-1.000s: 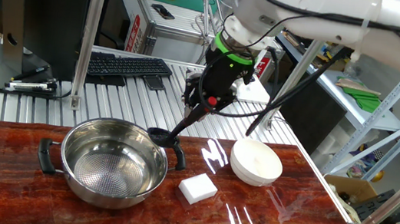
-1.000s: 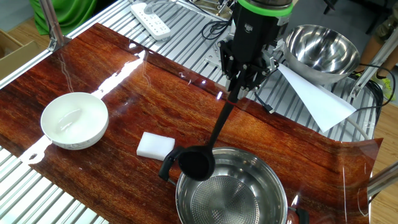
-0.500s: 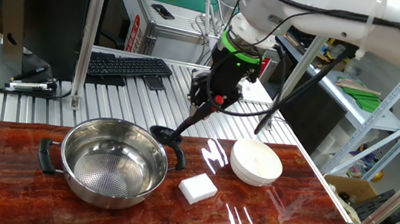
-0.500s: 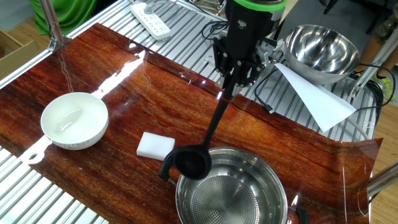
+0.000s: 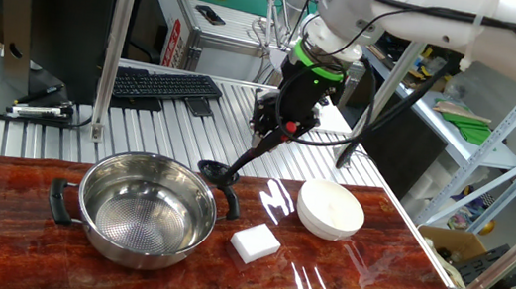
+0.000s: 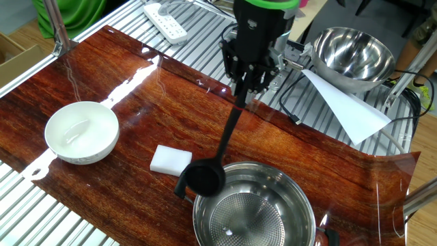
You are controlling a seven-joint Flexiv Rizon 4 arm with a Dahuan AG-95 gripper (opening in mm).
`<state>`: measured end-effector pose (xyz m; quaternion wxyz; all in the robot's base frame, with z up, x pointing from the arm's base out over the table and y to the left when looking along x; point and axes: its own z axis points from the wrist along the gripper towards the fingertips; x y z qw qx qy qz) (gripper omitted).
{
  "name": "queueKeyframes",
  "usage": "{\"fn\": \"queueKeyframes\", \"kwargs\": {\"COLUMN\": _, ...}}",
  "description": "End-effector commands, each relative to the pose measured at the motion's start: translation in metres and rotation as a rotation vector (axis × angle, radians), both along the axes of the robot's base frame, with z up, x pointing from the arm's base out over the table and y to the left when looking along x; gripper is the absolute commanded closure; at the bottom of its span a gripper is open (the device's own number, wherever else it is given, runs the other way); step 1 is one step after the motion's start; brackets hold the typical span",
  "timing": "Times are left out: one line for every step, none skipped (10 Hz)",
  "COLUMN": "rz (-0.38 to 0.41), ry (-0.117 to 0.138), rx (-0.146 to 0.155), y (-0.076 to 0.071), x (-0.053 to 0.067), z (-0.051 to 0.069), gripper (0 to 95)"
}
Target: Scoop water with a large spoon from one bowl to another
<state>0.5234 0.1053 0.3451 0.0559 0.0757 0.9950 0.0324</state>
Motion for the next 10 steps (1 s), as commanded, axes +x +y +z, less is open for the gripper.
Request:
{"fn": "queueKeyframes", "kwargs": {"rz": 0.014, "ry": -0.008, "rx": -0.003, "y": -0.005, "x": 0.0, "z": 0.0, "gripper": 95.0}}
{"fn": "queueKeyframes", "kwargs": {"rz": 0.025, "ry": -0.011, "rx": -0.004, "y": -0.009, "x": 0.0, "z": 0.0, "gripper": 95.0}}
{"fn": "queueKeyframes", "kwargs": {"rz": 0.039, "ry": -0.014, "rx": -0.005, "y": -0.014, "x": 0.002, "z": -0.001, "gripper": 95.0}}
{"fn": "queueKeyframes", "kwargs": {"rz": 0.047, "ry": -0.016, "rx": -0.007, "y": -0.016, "x": 0.002, "z": -0.001, "gripper": 95.0}}
{"fn": "queueKeyframes", "kwargs": {"rz": 0.064, "ry": -0.019, "rx": -0.01, "y": -0.022, "x": 0.004, "z": -0.002, "gripper": 95.0}}
{"fn": "queueKeyframes", "kwargs": {"rz": 0.073, "ry": -0.019, "rx": -0.01, "y": -0.027, "x": 0.006, "z": -0.004, "gripper": 95.0}}
{"fn": "queueKeyframes", "kwargs": {"rz": 0.079, "ry": -0.021, "rx": -0.01, "y": -0.029, "x": 0.007, "z": -0.004, "gripper": 95.0}}
{"fn": "queueKeyframes", "kwargs": {"rz": 0.083, "ry": -0.023, "rx": -0.011, "y": -0.031, "x": 0.008, "z": -0.005, "gripper": 95.0}}
{"fn": "queueKeyframes", "kwargs": {"rz": 0.087, "ry": -0.025, "rx": -0.012, "y": -0.034, "x": 0.008, "z": -0.006, "gripper": 95.0}}
{"fn": "queueKeyframes", "kwargs": {"rz": 0.091, "ry": -0.025, "rx": -0.009, "y": -0.036, "x": 0.009, "z": -0.006, "gripper": 95.0}}
